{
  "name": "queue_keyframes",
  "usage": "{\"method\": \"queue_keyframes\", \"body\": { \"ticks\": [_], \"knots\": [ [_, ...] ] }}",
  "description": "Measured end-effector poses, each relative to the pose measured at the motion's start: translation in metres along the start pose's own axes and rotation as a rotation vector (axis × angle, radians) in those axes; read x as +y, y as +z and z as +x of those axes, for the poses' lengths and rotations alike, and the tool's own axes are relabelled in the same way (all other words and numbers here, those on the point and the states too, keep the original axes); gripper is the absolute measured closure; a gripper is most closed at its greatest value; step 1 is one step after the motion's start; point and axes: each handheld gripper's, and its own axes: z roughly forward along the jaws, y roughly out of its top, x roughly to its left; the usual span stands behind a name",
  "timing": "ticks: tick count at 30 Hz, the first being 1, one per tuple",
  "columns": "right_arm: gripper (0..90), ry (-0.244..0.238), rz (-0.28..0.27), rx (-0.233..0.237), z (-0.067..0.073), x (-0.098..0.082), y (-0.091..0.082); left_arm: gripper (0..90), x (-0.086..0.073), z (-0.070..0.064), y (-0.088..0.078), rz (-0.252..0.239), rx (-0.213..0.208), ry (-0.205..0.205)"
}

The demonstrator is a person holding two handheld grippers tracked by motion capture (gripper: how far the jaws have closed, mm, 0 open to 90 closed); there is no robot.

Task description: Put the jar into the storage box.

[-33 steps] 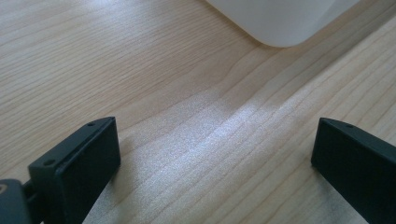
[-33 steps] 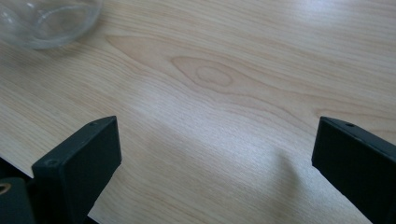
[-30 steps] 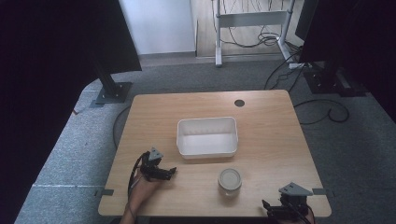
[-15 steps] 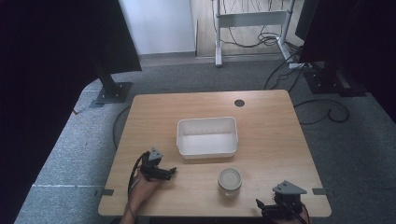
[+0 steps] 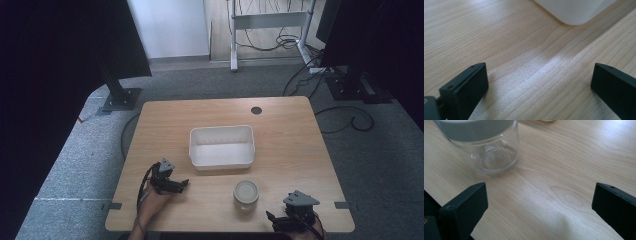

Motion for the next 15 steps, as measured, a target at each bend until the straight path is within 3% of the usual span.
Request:
{"method": "queue_keyframes", "body": {
  "ticks": [15],
  "knots": [
    [0.0, -0.053, -0.016, 0.046, 0.012, 0.017, 0.009, 1.0, 0.0, 0.0, 0.0, -0.002, 0.0, -0.002]
  ]
}}
